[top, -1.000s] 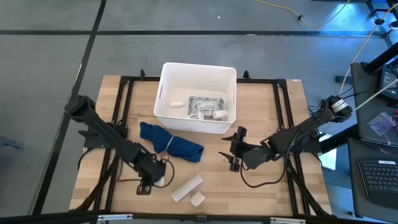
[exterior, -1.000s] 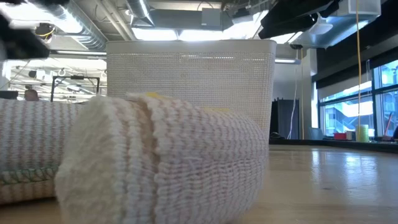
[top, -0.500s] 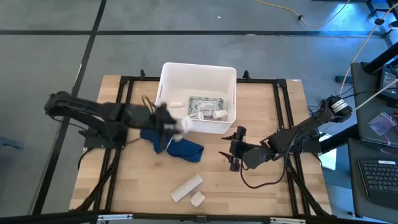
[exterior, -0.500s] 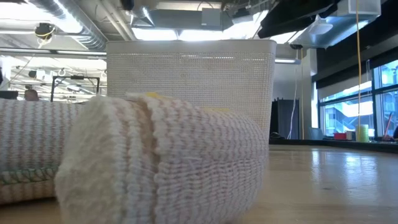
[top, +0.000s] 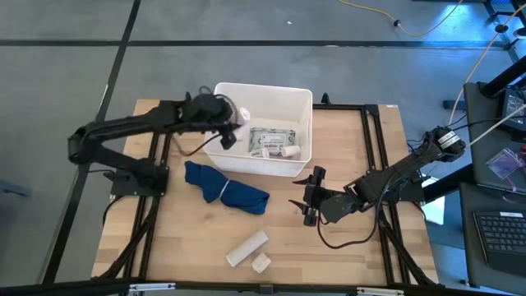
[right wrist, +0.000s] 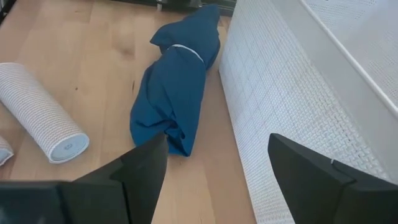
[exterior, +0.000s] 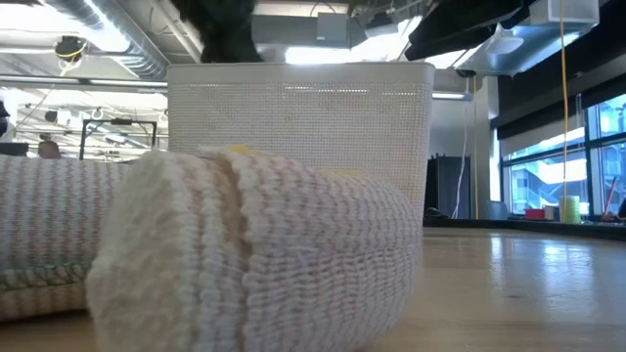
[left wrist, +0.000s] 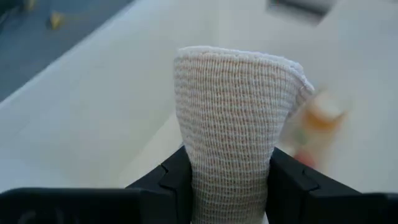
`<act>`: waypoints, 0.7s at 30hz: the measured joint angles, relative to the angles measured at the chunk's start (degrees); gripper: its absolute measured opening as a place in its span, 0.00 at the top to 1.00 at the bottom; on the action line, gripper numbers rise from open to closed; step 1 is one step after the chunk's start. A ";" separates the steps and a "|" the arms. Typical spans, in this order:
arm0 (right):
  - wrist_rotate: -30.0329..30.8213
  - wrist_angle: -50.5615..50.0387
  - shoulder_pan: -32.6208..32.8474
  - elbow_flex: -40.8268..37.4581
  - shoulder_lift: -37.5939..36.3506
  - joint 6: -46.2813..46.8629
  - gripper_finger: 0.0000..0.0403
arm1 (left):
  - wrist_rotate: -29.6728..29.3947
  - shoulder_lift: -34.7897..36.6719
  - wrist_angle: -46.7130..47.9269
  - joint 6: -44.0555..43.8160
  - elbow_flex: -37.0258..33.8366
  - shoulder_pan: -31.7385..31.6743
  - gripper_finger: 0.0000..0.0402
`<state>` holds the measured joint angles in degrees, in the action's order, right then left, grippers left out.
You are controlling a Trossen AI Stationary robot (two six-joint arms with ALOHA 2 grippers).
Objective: Pick & place medical supplies in basket/bin
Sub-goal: Put the left light brown bandage into the white bin
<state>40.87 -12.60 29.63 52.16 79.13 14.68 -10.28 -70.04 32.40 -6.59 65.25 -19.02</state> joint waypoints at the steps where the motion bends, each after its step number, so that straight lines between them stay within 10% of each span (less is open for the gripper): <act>1: 0.01 -0.01 0.00 0.00 0.00 -0.01 0.31 | -0.09 -1.79 2.36 1.16 1.37 -1.25 0.66; 21: 0.04 -0.68 0.00 0.00 0.00 0.20 0.31 | -9.32 -33.56 18.47 28.92 18.82 -9.78 0.67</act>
<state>40.91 -13.28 29.63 52.16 79.13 14.87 -19.60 -103.60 50.87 22.33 84.07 -28.80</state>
